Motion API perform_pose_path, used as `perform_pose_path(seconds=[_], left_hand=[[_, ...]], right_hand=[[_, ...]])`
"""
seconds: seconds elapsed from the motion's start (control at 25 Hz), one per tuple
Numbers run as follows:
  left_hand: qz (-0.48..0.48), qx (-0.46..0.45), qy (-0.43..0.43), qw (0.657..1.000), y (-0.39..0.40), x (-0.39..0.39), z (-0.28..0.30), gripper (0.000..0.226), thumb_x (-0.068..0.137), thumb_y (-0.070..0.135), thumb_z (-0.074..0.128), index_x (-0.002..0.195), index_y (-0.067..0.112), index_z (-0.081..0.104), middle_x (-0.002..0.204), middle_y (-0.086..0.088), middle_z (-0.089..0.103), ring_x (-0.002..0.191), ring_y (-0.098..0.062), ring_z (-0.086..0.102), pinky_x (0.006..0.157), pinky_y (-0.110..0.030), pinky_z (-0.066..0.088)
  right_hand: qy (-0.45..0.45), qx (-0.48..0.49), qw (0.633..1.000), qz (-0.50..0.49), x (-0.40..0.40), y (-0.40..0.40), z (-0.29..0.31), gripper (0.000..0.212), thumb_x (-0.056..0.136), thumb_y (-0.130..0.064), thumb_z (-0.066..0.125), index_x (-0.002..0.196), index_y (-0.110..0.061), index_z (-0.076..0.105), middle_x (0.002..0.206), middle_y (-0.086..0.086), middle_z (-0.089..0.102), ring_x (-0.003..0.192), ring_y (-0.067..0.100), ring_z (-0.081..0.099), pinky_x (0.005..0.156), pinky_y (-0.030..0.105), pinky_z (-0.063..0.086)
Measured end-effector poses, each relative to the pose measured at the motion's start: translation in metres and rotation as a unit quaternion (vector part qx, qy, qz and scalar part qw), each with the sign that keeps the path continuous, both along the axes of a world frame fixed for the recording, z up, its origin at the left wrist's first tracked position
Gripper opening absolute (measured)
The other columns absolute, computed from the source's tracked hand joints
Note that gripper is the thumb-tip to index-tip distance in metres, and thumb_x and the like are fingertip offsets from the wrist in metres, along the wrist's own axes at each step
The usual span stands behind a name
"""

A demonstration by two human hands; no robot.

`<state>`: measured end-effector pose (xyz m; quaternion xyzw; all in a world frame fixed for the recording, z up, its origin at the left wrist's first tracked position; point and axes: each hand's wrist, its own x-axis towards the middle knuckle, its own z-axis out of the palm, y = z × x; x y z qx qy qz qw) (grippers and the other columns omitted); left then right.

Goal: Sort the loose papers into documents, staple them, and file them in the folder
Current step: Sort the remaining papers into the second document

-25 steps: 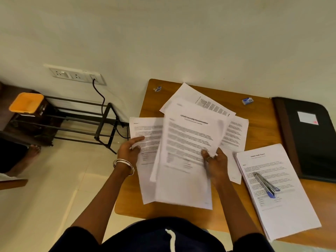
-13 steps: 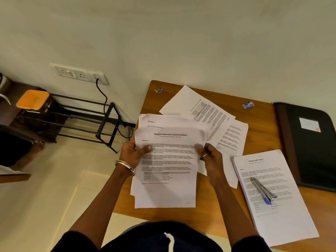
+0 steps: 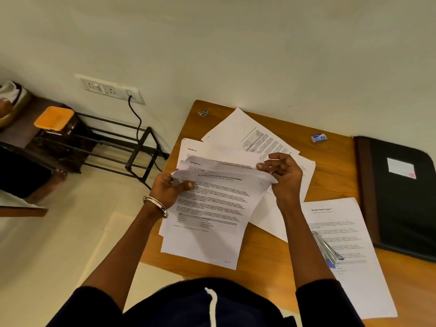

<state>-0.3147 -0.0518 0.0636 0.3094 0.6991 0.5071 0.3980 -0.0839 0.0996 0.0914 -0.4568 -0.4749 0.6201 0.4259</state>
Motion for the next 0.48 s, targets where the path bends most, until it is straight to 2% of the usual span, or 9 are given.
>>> perform_pose_path(seconds=[0.08, 0.2, 0.28, 0.36, 0.44, 0.48], left_hand=[[0.0, 0.002, 0.002, 1.0, 0.0, 0.005, 0.003, 0.026, 0.078, 0.007, 0.07, 0.094, 0.027, 0.067, 0.083, 0.016, 0.072, 0.077, -0.01, 0.067, 0.06, -0.021, 0.054], [-0.016, 0.014, 0.02, 1.0, 0.0, 0.014, 0.008, 0.027, 0.079, 0.004, 0.068, 0.093, 0.027, 0.065, 0.081, 0.026, 0.07, 0.075, -0.001, 0.066, 0.058, -0.016, 0.053], [-0.025, 0.007, 0.033, 0.999, 0.001, 0.019, 0.008, 0.027, 0.08, 0.008, 0.068, 0.093, 0.031, 0.065, 0.084, 0.028, 0.069, 0.077, -0.004, 0.067, 0.06, -0.019, 0.054], [-0.023, -0.002, 0.038, 0.999, 0.003, 0.024, 0.007, 0.025, 0.08, 0.01, 0.068, 0.093, 0.032, 0.066, 0.083, 0.029, 0.069, 0.077, -0.008, 0.067, 0.06, -0.02, 0.053], [-0.028, -0.003, 0.042, 0.999, 0.007, 0.032, 0.004, 0.023, 0.08, 0.009, 0.068, 0.092, 0.029, 0.067, 0.082, 0.029, 0.068, 0.075, -0.007, 0.067, 0.058, -0.02, 0.053], [-0.03, -0.003, 0.041, 0.999, 0.009, 0.037, 0.005, 0.022, 0.08, 0.009, 0.068, 0.093, 0.027, 0.067, 0.081, 0.03, 0.068, 0.074, -0.005, 0.067, 0.058, -0.018, 0.053]], right_hand=[[-0.036, 0.032, 0.999, 0.008, 0.006, 0.002, -0.004, 0.018, 0.081, 0.001, 0.066, 0.094, -0.01, 0.067, 0.077, -0.005, 0.072, 0.08, 0.028, 0.067, 0.082, 0.049, 0.056], [-0.037, 0.009, 0.999, 0.008, 0.015, 0.003, -0.009, 0.01, 0.081, -0.015, 0.071, 0.087, -0.023, 0.074, 0.076, -0.008, 0.072, 0.075, 0.022, 0.063, 0.078, 0.044, 0.055], [0.007, -0.064, 0.998, 0.003, 0.017, 0.004, -0.007, 0.009, 0.083, -0.02, 0.069, 0.079, -0.027, 0.074, 0.082, -0.007, 0.073, 0.088, 0.026, 0.063, 0.08, 0.045, 0.053], [0.039, -0.161, 0.986, -0.024, 0.017, 0.009, -0.01, 0.021, 0.088, -0.01, 0.06, 0.077, -0.024, 0.071, 0.088, -0.001, 0.072, 0.095, 0.029, 0.062, 0.082, 0.045, 0.052], [0.072, -0.261, 0.962, -0.018, 0.02, 0.014, -0.013, 0.014, 0.082, -0.011, 0.058, 0.083, -0.021, 0.069, 0.096, 0.006, 0.07, 0.094, 0.03, 0.062, 0.078, 0.043, 0.052], [0.105, -0.305, 0.946, -0.002, 0.021, 0.015, -0.012, 0.015, 0.074, -0.015, 0.063, 0.088, -0.019, 0.067, 0.102, 0.008, 0.068, 0.095, 0.03, 0.062, 0.077, 0.042, 0.051]])
